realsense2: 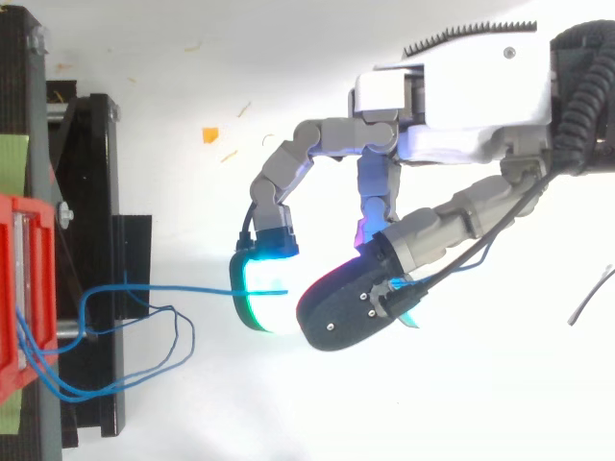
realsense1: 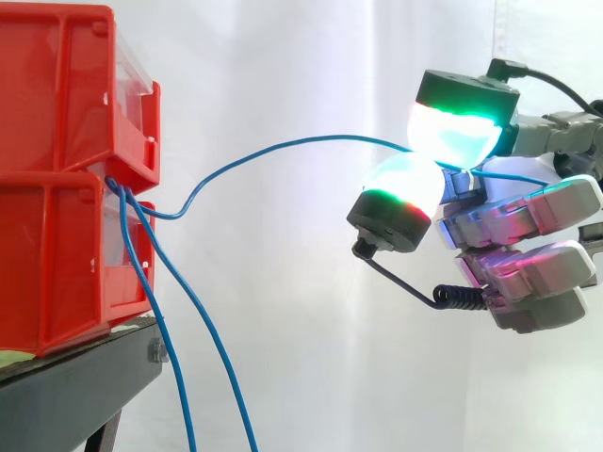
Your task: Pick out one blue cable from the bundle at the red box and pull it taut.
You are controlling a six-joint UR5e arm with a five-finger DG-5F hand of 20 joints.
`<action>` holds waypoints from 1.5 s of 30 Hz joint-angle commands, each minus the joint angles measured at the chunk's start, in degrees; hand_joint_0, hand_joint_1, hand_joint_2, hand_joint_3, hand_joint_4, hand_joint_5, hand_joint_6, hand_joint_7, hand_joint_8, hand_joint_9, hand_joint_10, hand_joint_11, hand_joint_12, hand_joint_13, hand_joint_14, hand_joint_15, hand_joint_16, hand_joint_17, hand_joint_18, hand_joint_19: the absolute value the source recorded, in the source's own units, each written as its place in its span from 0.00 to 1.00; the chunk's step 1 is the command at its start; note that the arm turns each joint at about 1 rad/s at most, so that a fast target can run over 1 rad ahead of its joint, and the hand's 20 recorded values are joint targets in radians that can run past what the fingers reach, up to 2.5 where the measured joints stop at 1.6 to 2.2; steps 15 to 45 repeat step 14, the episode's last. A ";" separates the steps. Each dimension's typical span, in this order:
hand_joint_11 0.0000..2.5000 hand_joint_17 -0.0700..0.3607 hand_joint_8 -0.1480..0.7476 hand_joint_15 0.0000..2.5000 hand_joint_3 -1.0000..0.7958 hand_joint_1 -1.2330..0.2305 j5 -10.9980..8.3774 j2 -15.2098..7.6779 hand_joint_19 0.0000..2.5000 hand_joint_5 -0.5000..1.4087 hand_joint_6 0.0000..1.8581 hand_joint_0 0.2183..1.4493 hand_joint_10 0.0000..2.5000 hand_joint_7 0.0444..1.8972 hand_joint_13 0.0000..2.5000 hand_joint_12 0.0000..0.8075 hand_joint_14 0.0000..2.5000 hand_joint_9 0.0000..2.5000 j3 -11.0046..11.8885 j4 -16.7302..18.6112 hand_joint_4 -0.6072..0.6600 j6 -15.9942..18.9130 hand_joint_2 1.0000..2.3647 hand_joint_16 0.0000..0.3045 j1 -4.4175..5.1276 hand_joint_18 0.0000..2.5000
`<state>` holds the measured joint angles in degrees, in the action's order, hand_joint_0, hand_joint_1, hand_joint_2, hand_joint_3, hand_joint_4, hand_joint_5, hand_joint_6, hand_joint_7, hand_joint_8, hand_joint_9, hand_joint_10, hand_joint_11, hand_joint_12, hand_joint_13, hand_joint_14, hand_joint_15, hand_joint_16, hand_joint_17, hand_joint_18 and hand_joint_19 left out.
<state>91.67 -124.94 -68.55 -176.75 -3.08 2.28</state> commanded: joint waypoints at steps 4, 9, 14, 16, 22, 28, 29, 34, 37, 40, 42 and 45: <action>0.25 0.54 0.43 0.28 0.55 0.30 0.00 -0.04 0.30 0.25 0.49 0.29 0.01 0.43 0.53 0.47 0.01 0.62 -0.01 0.00 0.31 0.00 0.00 0.24 0.00 0.53; 0.25 0.54 0.44 0.28 0.55 0.30 0.00 -0.04 0.30 0.25 0.49 0.29 0.01 0.42 0.53 0.47 0.01 0.62 -0.01 0.00 0.30 0.00 0.00 0.24 0.00 0.53; 0.25 0.54 0.44 0.28 0.55 0.30 0.00 -0.04 0.30 0.25 0.49 0.29 0.01 0.43 0.53 0.46 0.01 0.62 -0.01 0.00 0.31 0.00 0.00 0.24 0.00 0.53; 0.25 0.54 0.44 0.28 0.55 0.30 0.00 -0.04 0.30 0.25 0.49 0.29 0.01 0.43 0.53 0.46 0.01 0.62 -0.01 0.00 0.31 0.00 0.00 0.24 0.00 0.53; 0.25 0.54 0.44 0.28 0.55 0.30 0.00 -0.04 0.30 0.25 0.49 0.29 0.01 0.43 0.53 0.46 0.01 0.62 -0.01 0.00 0.31 0.00 0.00 0.24 0.00 0.53; 0.25 0.54 0.44 0.28 0.55 0.30 0.00 -0.04 0.30 0.25 0.49 0.29 0.01 0.43 0.53 0.46 0.01 0.62 -0.01 0.00 0.31 0.00 0.00 0.24 0.00 0.53; 0.25 0.54 0.44 0.28 0.55 0.30 0.00 -0.04 0.30 0.25 0.49 0.29 0.01 0.43 0.53 0.46 0.01 0.62 -0.01 0.00 0.31 0.00 0.00 0.24 0.00 0.53; 0.25 0.54 0.44 0.28 0.55 0.30 0.00 -0.04 0.30 0.25 0.49 0.29 0.01 0.43 0.53 0.46 0.01 0.62 -0.01 0.00 0.31 0.00 0.00 0.24 0.00 0.53; 0.25 0.54 0.44 0.28 0.55 0.30 0.00 -0.04 0.30 0.25 0.49 0.29 0.01 0.43 0.53 0.46 0.01 0.62 -0.01 0.00 0.31 0.00 0.00 0.24 0.00 0.53; 0.25 0.54 0.44 0.28 0.55 0.30 0.00 -0.04 0.30 0.25 0.49 0.29 0.01 0.43 0.53 0.46 0.01 0.62 -0.01 0.00 0.31 0.00 0.00 0.24 0.00 0.53; 0.25 0.54 0.44 0.28 0.55 0.30 0.00 -0.04 0.30 0.25 0.49 0.29 0.01 0.43 0.53 0.46 0.01 0.62 -0.01 0.00 0.31 0.00 0.00 0.24 0.00 0.53; 0.25 0.54 0.44 0.28 0.55 0.30 0.00 -0.04 0.30 0.25 0.49 0.29 0.01 0.43 0.53 0.46 0.01 0.62 -0.01 0.00 0.31 0.00 0.00 0.24 0.00 0.53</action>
